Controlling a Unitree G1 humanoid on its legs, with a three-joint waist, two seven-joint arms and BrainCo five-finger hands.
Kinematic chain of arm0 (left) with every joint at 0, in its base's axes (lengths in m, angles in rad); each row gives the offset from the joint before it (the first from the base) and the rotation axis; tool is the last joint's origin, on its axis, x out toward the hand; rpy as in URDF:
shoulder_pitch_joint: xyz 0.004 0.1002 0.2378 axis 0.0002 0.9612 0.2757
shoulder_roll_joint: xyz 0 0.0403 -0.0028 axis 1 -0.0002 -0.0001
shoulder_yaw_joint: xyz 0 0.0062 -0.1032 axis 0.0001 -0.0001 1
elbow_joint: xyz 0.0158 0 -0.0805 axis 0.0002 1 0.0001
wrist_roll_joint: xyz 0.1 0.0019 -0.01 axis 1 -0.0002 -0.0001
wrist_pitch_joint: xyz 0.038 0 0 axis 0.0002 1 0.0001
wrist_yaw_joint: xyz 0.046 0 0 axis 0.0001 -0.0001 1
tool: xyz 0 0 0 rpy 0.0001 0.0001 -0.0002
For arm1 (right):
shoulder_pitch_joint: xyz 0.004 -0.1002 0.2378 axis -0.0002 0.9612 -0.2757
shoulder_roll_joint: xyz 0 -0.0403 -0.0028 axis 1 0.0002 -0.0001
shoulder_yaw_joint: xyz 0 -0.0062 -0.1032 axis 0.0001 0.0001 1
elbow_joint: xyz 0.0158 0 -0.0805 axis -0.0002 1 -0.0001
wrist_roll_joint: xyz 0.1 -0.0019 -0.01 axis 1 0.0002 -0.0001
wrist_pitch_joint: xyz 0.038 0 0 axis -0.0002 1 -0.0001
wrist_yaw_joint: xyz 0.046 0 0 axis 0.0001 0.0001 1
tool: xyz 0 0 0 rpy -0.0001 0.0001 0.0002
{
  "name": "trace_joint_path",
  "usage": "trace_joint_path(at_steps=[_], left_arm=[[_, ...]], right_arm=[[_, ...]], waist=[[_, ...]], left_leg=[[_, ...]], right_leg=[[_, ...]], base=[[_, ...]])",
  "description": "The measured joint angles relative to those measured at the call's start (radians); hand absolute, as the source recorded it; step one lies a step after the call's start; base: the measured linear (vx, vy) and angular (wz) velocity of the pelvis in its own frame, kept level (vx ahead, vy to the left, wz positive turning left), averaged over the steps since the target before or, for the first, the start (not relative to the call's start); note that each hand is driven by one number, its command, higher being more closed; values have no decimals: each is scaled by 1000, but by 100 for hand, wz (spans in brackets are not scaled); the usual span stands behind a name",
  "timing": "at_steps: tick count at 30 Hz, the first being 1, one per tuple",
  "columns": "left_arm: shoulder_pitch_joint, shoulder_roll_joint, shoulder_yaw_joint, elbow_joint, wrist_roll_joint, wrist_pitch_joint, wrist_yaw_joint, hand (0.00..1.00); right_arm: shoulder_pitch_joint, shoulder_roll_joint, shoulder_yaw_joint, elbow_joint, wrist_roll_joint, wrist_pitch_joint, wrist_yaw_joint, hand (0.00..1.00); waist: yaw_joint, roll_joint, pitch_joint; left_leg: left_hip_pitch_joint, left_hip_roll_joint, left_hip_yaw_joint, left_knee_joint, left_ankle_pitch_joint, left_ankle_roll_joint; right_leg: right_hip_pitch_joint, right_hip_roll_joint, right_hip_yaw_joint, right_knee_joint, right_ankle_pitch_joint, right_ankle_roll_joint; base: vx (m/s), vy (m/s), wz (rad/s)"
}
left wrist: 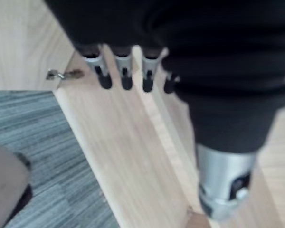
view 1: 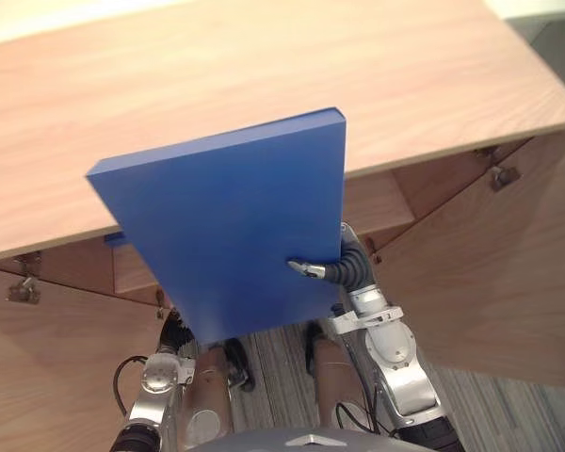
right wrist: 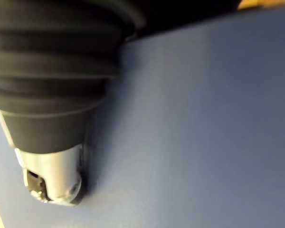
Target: Walk over to the cabinet, pick up the folder, carry it to the office cabinet, place the folder inside the office cabinet, then close the office cabinet door
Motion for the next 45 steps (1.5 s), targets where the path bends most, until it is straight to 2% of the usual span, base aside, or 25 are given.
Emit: trace_joint_path(at_steps=[3,8,10,13,16,17,18,20,22,24,31,34,39,45], left_arm=[[-15,-24,-3,-25,0,4,13,0],[-56,-58,-1,-80,-5,3,41,0],[-79,-61,-5,-80,-13,3,46,0],[-130,-59,-1,-81,-13,2,74,0],[-169,-61,25,-81,-13,3,111,0],[-178,-62,37,-80,-13,4,129,0],[-189,-64,43,-80,-13,5,140,0],[-201,-70,62,-99,-14,5,166,0],[-207,-74,93,-113,-23,6,188,0],[-214,-77,114,-115,-39,7,201,0],[-233,-81,130,-120,-55,4,201,0],[-233,-83,145,-120,-73,5,201,0],[-233,-90,151,-132,-98,5,195,0],[-230,-101,152,-154,-131,7,187,0]], right_arm=[[-29,11,11,-20,-80,-10,-59,100],[-90,7,38,-20,-163,-14,-100,100],[-122,3,49,-19,-211,-21,-136,100],[-178,-16,48,-11,-306,-33,-212,100],[-251,-20,42,36,-425,-29,-304,100],[-265,-18,37,60,-454,1,-337,100],[-284,-8,15,109,-455,51,-359,100],[-303,-7,-31,174,-459,104,-392,100],[-307,-20,-52,202,-465,141,-404,100],[-309,-27,-46,215,-465,142,-404,100],[-330,-20,-54,219,-425,139,-396,100],[-328,-12,-82,219,-324,133,-386,100],[-327,16,-143,189,-117,89,-381,100],[-330,83,-199,175,44,49,-360,100]], waist=[[13,7,25],[29,16,56],[34,20,72],[51,23,100],[55,25,153],[59,24,158],[67,24,177],[78,28,199],[79,28,207],[79,28,209],[100,28,209],[106,28,209],[105,28,209],[104,28,209]], left_leg=[[-92,37,9,104,-36,-8],[-216,79,21,206,-69,-11],[-260,87,9,247,-74,-10],[-352,97,-10,319,-99,-11],[-431,104,-35,381,-111,-3],[-466,110,-38,398,-112,-3],[-484,113,-41,410,-112,-3],[-509,116,-50,429,-115,-5],[-540,117,-62,447,-116,-5],[-555,118,-66,462,-114,-1],[-588,114,-99,472,-116,-6],[-594,109,-110,472,-115,-7],[-601,107,-121,483,-107,1],[-605,110,-142,538,-126,-13]], right_leg=[[-108,3,6,101,-26,-7],[-250,5,7,196,-44,-15],[-294,5,3,242,-50,-7],[-385,3,0,326,-77,-9],[-459,3,-1,392,-97,-12],[-495,4,-1,411,-100,-13],[-511,6,-2,423,-101,-14],[-532,6,-4,441,-104,-15],[-557,4,-9,459,-107,-15],[-573,2,-9,476,-115,-16],[-584,-3,-37,494,-128,-27],[-585,-7,-47,498,-133,-34],[-588,-14,-55,520,-147,-36],[-588,-14,-56,581,-176,-39]], base=[[-53,29,-18],[-28,9,-15],[-8,-12,5],[-43,-40,11],[-67,-50,8],[-63,-59,4],[-52,-62,3],[-34,-52,3],[-28,-51,7],[-9,-56,7],[-55,-77,10],[-56,-79,6],[-29,-80,8],[-72,-73,4]])
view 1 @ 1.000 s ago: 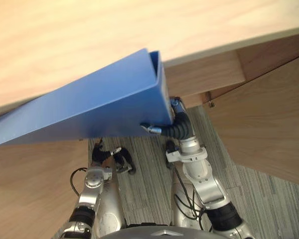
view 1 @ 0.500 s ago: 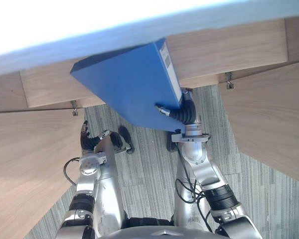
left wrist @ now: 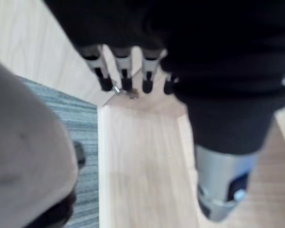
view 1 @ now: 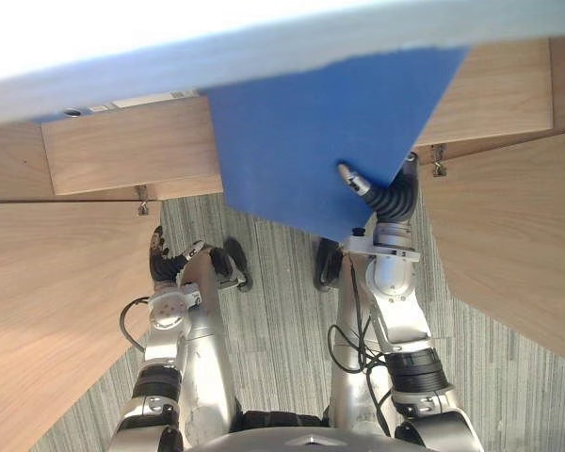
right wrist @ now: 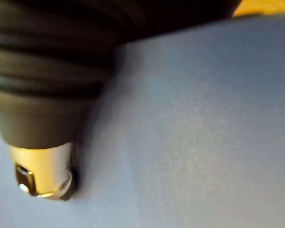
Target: Walk over to the cabinet, pick up the folder, carry it to the office cabinet, place the folder inside the office cabinet, then close the office cabinet door
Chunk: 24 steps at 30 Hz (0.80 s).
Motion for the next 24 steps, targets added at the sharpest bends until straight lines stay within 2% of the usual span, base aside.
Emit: trace_joint_path(at_steps=[9,15,18,24], left_arm=[[7,1,30,-49,-20,1,-1,0],[0,3,38,-58,-24,1,-1,0],[-6,3,42,-73,-28,1,-1,0],[-32,4,77,-85,-44,2,1,0]], right_arm=[[-16,77,-30,1,208,-21,10,100],[-68,91,-31,13,314,-45,13,100],[-107,96,-29,51,383,-60,17,100],[-240,100,-22,190,574,-61,36,100]], waist=[[-1,0,0],[-1,0,0],[2,0,0],[12,3,2]], left_leg=[[-65,15,-23,99,-27,-10],[-85,25,-25,129,-35,-19],[-108,26,-24,138,-34,-17],[-156,49,-22,194,-43,-11]], right_leg=[[-70,6,6,104,-28,-10],[-97,17,15,130,-29,-8],[-123,19,18,137,-25,-5],[-183,37,32,183,-23,-4]], base=[[-87,-59,-1],[-55,-49,-7],[-50,-34,-4],[-35,-26,-11]])
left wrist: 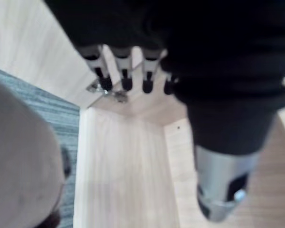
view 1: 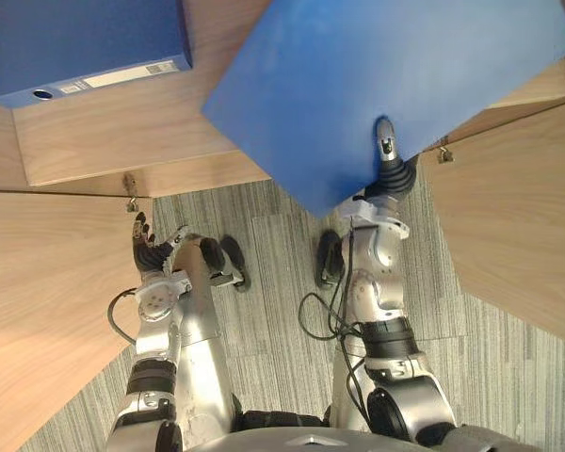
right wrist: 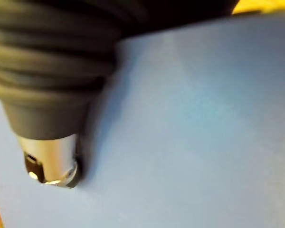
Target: Walk over to the cabinet, pick up the folder, carry it to the office cabinet, place the folder inside the office cabinet, then close the office cabinet door
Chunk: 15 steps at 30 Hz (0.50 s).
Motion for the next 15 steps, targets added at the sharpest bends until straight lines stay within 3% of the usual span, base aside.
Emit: trace_joint_path(at_steps=[8,15], left_arm=[[-26,1,-1,-7,-25,18,7,0],[-35,-1,-16,-39,-37,21,10,0]], right_arm=[[-93,3,28,28,192,-62,5,100],[-167,-9,6,58,272,-88,-2,100]], waist=[[2,13,7],[4,24,12]], left_leg=[[-30,10,11,25,-10,-6],[-73,-10,-13,35,-5,-1]], right_leg=[[-49,14,18,16,20,6],[-80,-7,4,17,39,-5]], base=[[-37,-11,-10],[-40,10,0]])
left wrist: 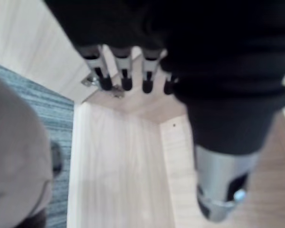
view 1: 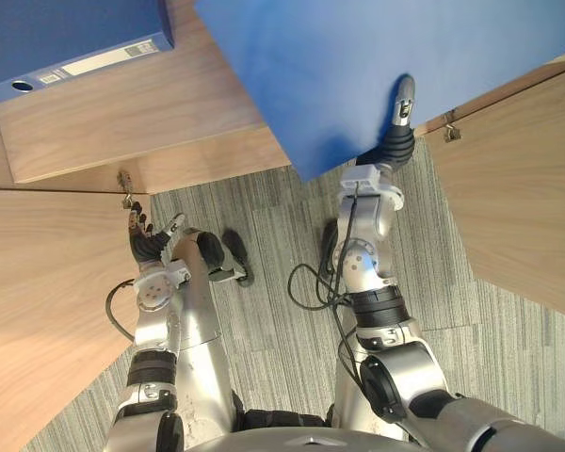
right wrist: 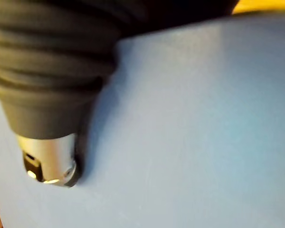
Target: Walk over to the cabinet, pick up the folder, carry it to the office cabinet, place the folder inside the office cabinet, then close the office cabinet door
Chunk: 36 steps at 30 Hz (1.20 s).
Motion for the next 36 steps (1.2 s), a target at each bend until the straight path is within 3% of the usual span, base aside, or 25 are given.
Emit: trace_joint_path(at_steps=[10,13,14,15,16,18,19,21,32,36], left_arm=[[-9,-1,-9,-11,-41,-1,3,0],[-9,0,-25,-17,-56,-2,3,0],[-9,-2,-29,-15,-62,-3,3,0],[-6,-9,-37,-11,-73,-2,1,0],[-5,-9,-34,-8,-75,-3,2,0],[5,-12,-40,-5,-76,-7,4,0],[9,-18,-47,20,-76,-3,4,0],[11,-30,-52,26,-76,1,0,0],[11,-27,-62,31,-96,-2,-1,0],[10,-28,-63,34,-98,-2,-2,0]], right_arm=[[-165,-21,-20,115,125,-4,-30,100],[-209,-61,-20,159,144,19,-44,100],[-235,-78,-20,169,153,37,-50,100],[-253,-91,-21,192,152,45,-63,100],[-254,-105,-22,197,152,48,-71,100],[-269,-131,-19,202,152,75,-71,100],[-291,-149,-14,202,152,89,-71,100],[-313,-166,-18,200,152,86,-71,100],[-404,-202,-21,201,152,88,-70,100],[-404,-220,-23,201,152,88,-70,100]], waist=[[23,7,-1],[37,8,-2],[39,23,1],[40,32,0],[40,32,-2],[53,38,-5],[66,49,-9],[68,49,-12],[58,48,-16],[52,48,-16]], left_leg=[[-31,-38,-40,-124,46,-9],[-33,-38,-57,-176,50,-15],[-38,-36,-72,-214,69,-18],[-34,-30,-77,-242,86,-33],[-29,-33,-72,-254,91,-39],[-27,-30,-75,-148,101,-41],[34,-31,-77,-167,96,-44],[10,-35,-101,-162,124,-41],[14,-52,-135,-240,181,-63],[19,-56,-140,-239,180,-55]], right_leg=[[-10,-32,-75,-124,33,-4],[-1,-33,-106,-161,33,-1],[11,-32,-134,-199,33,14],[19,-31,-122,-108,16,-14],[70,-34,-106,-129,2,-37],[63,-42,-127,-128,6,-56],[60,-37,-152,-139,7,-54],[52,-42,-165,-124,18,-77],[86,-47,-225,-182,34,-75],[98,-48,-228,-182,48,-99]], base=[[-64,-14,-2],[-89,-82,17],[-75,-91,25],[-73,-143,44],[-23,-105,45],[-27,-37,6],[-31,19,-28],[-40,-3,1],[-23,-27,11],[23,23,6]])
